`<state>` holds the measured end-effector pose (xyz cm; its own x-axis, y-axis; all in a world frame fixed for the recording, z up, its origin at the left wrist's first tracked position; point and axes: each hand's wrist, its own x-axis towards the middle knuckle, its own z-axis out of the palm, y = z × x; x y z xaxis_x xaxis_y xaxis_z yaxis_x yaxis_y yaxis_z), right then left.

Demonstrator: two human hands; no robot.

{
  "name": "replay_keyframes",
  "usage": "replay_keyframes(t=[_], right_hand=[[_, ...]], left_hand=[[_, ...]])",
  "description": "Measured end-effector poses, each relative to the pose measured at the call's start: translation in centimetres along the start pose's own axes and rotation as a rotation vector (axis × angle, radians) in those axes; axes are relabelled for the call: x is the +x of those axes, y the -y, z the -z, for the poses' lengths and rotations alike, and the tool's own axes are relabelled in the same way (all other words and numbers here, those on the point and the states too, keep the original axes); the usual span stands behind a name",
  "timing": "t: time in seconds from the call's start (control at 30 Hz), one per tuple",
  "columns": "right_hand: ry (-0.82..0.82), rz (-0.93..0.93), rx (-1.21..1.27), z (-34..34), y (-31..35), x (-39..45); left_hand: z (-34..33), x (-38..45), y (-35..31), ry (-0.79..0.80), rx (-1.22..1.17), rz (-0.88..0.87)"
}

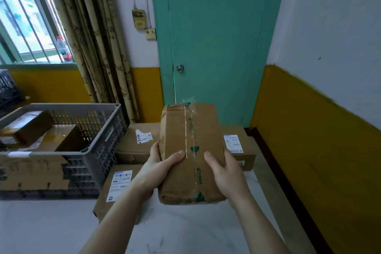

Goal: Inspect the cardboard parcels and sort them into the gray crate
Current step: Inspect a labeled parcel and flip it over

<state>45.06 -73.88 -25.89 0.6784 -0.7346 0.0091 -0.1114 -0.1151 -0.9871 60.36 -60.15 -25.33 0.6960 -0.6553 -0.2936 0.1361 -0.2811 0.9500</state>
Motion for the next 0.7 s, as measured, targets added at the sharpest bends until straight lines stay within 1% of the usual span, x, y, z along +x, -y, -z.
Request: replay_keyframes(t=[0.1,0.3,0.5,0.63,0.7], right_hand=[[-0.011,-0.026,0.035,0.0,-0.1,0.5],[-0.023,-0.038,0.012,-1.0,0.5,0.9],[-0.026,-0.018,-0.029,-2.8,0.7,1.5],[-0.02,-0.034,-0.061,-3.8,1.2,1.7],[-0.049,-0.025,-0.111,-4.3,1.9,1.9]], left_hand=[[0.1,0.0,-0.4,-0.015,0.02,-0.015],[1.2,0.1,-1.3,0.025,0.024,0.048],[3.0,0.4,-1.4,0.001,0.037,-0.004],[4.1,0.6,-1.5,0.001,0.002,-0.02],[4.5,0.6,-1.5,-0.004,-0.012,-0.037]])
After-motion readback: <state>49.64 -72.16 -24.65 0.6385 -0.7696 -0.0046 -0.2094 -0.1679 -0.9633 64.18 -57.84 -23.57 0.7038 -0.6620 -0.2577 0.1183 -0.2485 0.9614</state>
